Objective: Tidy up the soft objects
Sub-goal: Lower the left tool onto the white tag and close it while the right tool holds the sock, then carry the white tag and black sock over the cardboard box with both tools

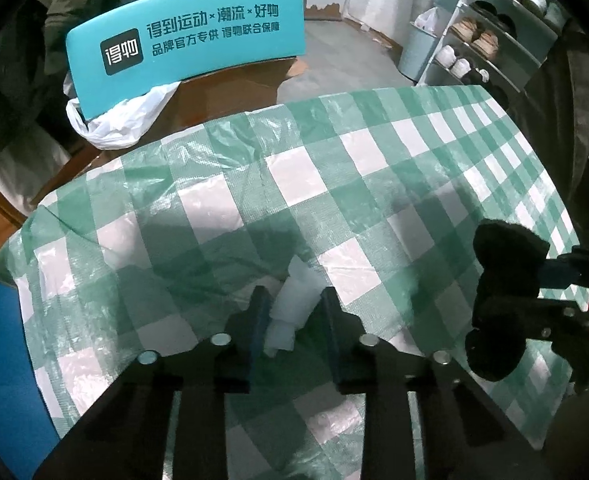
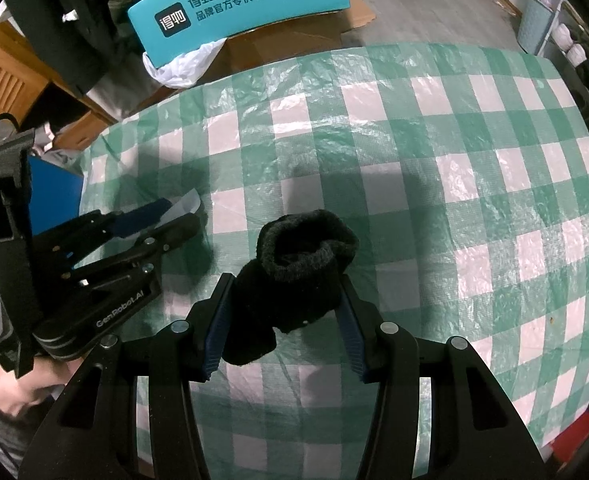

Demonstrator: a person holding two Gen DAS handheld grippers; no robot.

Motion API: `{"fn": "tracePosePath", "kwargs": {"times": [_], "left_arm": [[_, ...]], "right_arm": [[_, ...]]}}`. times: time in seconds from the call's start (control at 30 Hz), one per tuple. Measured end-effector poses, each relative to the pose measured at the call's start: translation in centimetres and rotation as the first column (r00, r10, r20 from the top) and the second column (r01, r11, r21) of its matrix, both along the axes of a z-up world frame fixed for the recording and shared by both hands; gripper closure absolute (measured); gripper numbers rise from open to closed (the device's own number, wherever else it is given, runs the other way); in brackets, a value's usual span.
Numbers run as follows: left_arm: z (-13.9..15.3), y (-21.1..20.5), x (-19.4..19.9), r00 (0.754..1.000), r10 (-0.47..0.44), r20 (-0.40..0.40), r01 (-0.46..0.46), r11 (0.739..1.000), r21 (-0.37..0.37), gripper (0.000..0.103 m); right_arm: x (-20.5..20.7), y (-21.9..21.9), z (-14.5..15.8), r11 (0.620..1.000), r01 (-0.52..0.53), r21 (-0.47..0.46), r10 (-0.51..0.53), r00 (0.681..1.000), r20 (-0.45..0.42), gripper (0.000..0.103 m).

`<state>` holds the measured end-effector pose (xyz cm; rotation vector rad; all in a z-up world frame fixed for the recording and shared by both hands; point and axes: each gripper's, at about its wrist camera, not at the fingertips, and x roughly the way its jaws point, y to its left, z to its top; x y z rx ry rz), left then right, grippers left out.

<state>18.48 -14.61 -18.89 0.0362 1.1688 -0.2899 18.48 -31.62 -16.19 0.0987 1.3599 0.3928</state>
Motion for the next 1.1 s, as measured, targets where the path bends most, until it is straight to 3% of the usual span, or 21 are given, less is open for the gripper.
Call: {"fn": "tracePosePath", "kwargs": {"times": [0.17, 1.1], "left_arm": [[0.3, 0.0, -0.3, 1.000, -0.008, 0.003, 0.008, 1.000, -0.010, 0.087], [6.7, 0.4, -4.5, 0.997, 0.010, 0.076, -0.008, 1.000, -0.020, 0.087]], "right_arm": [[0.0, 0.3, 0.2, 1.000, -0.005, -0.001, 0.005, 1.000, 0.004, 0.054], [-2.2, 2.0, 4.2, 0.998, -0.055, -0.026, 0.057, 0.994, 0.090, 0.054]]}}
